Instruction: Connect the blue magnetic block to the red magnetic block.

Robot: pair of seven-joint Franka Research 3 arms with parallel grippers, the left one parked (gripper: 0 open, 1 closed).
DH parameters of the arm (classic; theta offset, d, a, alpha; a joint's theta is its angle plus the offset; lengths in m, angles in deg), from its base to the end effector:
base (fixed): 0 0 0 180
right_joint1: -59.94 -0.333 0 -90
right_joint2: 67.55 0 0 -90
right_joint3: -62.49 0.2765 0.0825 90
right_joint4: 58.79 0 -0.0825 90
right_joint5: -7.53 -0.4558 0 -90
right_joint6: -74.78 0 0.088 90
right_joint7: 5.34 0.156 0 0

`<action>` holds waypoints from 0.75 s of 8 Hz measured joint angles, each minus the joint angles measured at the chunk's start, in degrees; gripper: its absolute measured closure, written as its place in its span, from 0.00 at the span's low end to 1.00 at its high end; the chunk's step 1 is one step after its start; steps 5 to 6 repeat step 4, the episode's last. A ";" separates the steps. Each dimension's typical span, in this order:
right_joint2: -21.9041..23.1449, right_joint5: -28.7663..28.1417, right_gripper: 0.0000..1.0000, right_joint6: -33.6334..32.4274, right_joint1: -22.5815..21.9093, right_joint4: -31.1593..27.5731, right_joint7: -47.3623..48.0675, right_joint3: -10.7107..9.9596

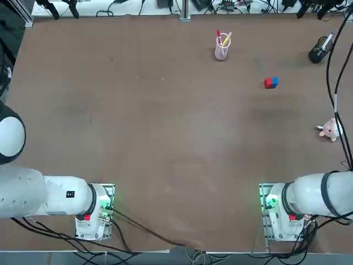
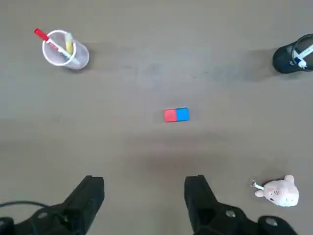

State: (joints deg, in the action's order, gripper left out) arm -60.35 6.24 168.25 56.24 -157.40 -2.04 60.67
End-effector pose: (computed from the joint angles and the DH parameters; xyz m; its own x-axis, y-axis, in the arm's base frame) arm 0.5980 0.0224 0.5362 0.9991 -0.0260 0.0343 -0.0251 -0.9993 -0.0285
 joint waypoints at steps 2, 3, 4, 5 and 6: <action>0.57 0.10 0.00 -0.37 -2.74 -0.01 -0.85 -2.44; 0.69 0.10 0.00 -0.39 -2.85 -0.01 -1.08 -2.69; 0.77 0.10 0.00 -0.49 -2.87 -0.01 -1.21 -2.78; 0.77 0.10 0.00 -0.49 -2.87 -0.01 -1.21 -2.78; 0.77 0.10 0.00 -0.49 -2.87 -0.01 -1.21 -2.78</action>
